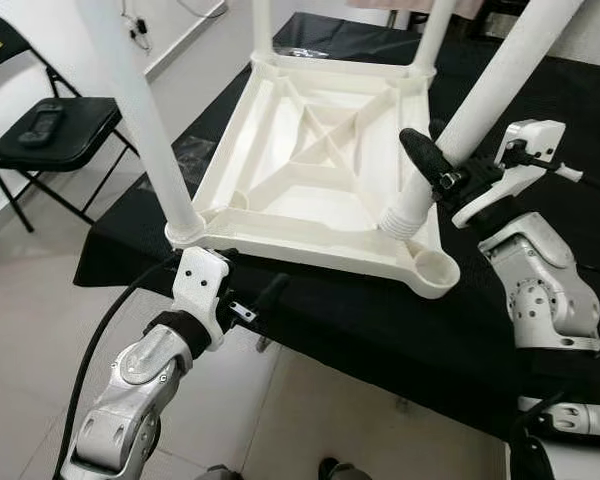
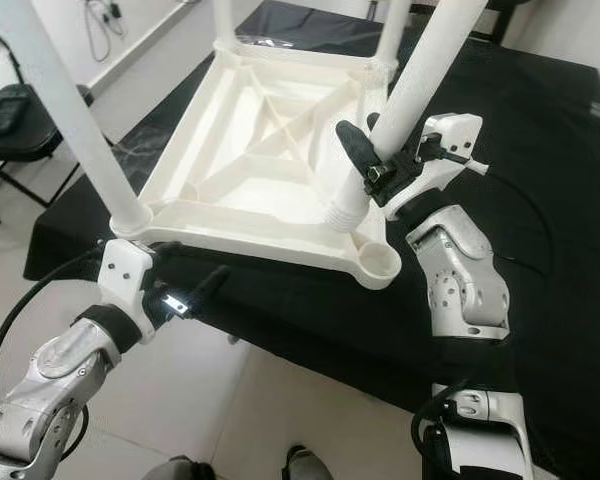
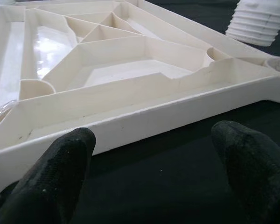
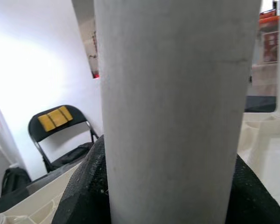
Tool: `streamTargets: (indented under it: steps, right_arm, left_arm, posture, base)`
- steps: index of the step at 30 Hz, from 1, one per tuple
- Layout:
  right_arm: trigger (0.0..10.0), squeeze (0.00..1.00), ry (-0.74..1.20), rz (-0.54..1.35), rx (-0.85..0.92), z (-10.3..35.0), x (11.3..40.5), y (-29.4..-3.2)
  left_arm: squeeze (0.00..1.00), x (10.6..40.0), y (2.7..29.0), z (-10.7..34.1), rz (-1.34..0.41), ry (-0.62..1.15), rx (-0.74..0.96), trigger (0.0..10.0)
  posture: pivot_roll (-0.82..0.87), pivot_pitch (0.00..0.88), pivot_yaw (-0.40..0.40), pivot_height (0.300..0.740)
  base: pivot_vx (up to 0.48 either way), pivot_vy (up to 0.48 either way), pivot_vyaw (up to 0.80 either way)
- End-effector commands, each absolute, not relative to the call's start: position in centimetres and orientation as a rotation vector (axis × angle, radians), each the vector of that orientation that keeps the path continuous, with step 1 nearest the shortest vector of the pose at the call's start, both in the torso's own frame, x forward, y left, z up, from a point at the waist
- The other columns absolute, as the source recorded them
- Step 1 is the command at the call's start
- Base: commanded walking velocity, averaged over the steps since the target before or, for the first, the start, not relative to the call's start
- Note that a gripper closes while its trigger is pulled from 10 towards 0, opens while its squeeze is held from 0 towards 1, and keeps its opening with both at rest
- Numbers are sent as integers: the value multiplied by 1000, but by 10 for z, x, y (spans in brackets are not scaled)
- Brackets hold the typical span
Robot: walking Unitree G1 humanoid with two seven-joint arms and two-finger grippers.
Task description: Building children table
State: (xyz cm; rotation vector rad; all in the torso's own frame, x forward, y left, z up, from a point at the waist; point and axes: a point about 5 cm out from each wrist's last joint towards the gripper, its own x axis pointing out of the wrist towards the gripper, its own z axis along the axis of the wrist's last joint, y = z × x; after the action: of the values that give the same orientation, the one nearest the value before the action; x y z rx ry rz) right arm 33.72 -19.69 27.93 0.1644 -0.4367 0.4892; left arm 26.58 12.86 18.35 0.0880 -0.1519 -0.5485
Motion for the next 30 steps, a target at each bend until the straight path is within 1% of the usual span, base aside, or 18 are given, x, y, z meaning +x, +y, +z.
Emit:
streamTargets:
  steps: [1, 4, 18, 23, 30]
  right_arm:
    - [10000, 0, -454, 502, 172, 283, 334, -195]
    - [10000, 0, -446, 514, 182, 280, 335, -189]
    - [10000, 0, -452, 524, 210, 281, 337, -179]
    - [10000, 0, -454, 522, 205, 281, 338, -174]
    - [10000, 0, -440, 529, 210, 280, 338, -173]
  left_arm:
    - [0, 265, 127, 178, -550, -132, 93, 10000]
    - [0, 267, 129, 181, -531, -141, 105, 10000]
    - [0, 277, 136, 201, -490, -200, 114, 10000]
    - [0, 277, 135, 200, -483, -192, 119, 10000]
    - [0, 278, 136, 202, -480, -195, 114, 10000]
  posture:
    - [-2, 225, -50, 740]
    - [-1, 225, -51, 740]
    - [-1, 204, -50, 740]
    - [0, 200, -52, 740]
    - [0, 201, -53, 740]
  base:
    - [0, 0, -800]
    - [0, 0, -800]
    - [0, 0, -800]
    - [0, 0, -84]
    - [0, 0, -800]
